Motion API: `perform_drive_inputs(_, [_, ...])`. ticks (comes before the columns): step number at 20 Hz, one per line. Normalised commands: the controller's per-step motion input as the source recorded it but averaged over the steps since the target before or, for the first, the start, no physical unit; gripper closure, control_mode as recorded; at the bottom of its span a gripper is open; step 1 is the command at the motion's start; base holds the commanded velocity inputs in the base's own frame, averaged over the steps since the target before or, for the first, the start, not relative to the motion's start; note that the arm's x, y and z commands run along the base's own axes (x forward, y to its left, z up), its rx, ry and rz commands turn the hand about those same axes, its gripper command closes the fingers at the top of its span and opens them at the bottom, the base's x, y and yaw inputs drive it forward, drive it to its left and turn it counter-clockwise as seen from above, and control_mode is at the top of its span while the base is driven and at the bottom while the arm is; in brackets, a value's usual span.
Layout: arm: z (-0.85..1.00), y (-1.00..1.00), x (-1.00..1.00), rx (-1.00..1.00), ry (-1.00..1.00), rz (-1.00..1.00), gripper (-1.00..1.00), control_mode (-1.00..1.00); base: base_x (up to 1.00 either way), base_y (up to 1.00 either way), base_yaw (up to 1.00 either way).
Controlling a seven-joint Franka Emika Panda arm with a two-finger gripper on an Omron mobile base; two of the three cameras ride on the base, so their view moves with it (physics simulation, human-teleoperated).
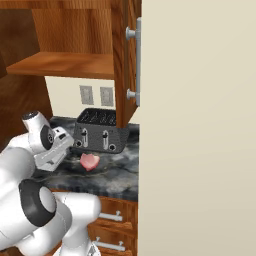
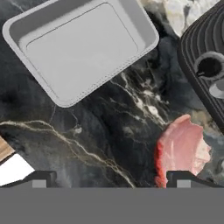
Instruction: Retrieve the tupperware from the cabinet, then place the raw meat into the tupperware to avoid contamination.
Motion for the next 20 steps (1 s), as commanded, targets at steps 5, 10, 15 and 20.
perform_drive_inputs(5, [-0.24, -0.46, 0.16, 0.02, 0.0, -0.2, -1.0, -1.0, 0.0, 0.0, 0.0])
perform_drive_inputs(10, [-0.07, -0.07, 0.48, 0.01, 0.0, -0.02, -1.0, -1.0, 0.0, 0.0, 0.0])
perform_drive_inputs(15, [-0.13, -0.25, 0.43, 0.0, -0.04, 0.02, -1.0, -1.0, 0.0, 0.0, 0.0])
perform_drive_inputs(20, [-0.15, -0.13, 0.11, 0.01, 0.0, 0.0, -1.0, -1.0, 0.0, 0.0, 0.0])
